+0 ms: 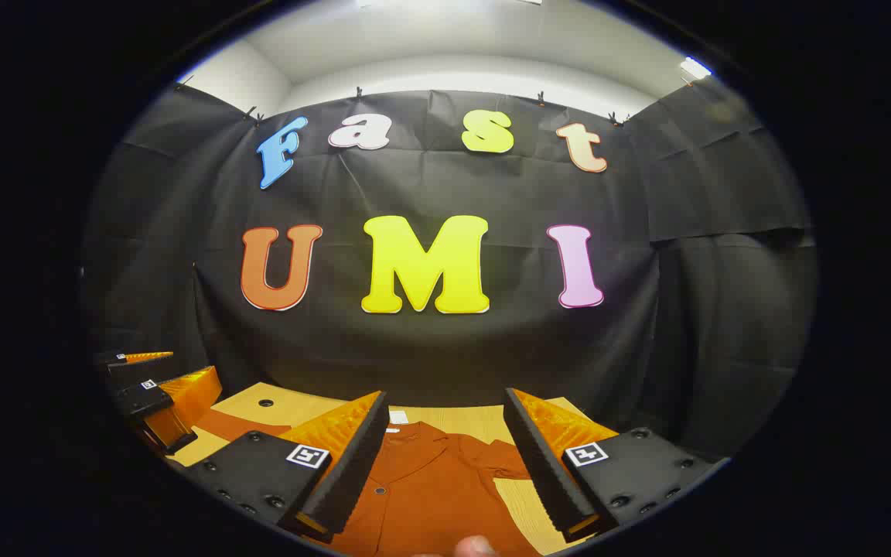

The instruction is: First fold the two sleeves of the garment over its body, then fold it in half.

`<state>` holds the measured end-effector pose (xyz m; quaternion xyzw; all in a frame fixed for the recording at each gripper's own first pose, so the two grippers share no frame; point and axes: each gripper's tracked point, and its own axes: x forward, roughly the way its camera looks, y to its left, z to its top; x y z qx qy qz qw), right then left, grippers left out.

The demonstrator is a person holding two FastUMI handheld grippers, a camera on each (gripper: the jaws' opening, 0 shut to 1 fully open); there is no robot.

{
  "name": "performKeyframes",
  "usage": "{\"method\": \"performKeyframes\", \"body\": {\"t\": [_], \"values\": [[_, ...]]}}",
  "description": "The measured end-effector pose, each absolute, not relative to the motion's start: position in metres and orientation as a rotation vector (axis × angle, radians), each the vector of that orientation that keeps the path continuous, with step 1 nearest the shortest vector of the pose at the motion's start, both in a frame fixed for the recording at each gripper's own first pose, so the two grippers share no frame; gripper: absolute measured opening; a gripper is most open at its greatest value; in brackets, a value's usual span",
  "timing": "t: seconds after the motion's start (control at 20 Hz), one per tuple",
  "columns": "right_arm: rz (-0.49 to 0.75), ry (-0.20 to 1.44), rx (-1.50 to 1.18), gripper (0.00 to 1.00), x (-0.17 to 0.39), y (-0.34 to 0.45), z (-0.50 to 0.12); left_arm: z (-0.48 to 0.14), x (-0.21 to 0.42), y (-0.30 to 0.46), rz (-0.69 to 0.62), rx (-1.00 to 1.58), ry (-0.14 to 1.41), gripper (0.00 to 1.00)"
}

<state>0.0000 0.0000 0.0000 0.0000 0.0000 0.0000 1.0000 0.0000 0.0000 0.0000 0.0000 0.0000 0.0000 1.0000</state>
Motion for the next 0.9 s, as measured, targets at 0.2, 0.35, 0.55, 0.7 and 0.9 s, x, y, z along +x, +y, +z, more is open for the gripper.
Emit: {"method": "performKeyframes", "body": {"t": [0.2, 0.35, 0.55, 0.7, 0.9], "values": [[0.010, 0.004, 0.001, 0.94, 0.001, 0.000, -0.001, 0.003, -0.001, -0.001, 0.010, 0.002, -0.008, 0.96], [0.007, -0.017, -0.018, 0.94, 0.000, -0.006, -0.001, 0.003, 0.001, -0.004, 0.006, 0.019, -0.001, 0.96], [0.001, -0.043, -0.031, 0.94, 0.002, -0.006, 0.008, 0.008, 0.005, 0.001, 0.025, 0.066, -0.028, 0.96], [0.009, -0.080, -0.008, 0.95, 0.000, -0.002, 0.026, 0.008, 0.009, -0.005, 0.020, 0.048, -0.038, 0.96], [0.000, -0.076, 0.033, 0.94, 0.004, 0.000, 0.026, 0.016, 0.006, -0.010, -0.012, 0.073, -0.063, 0.96]]}}
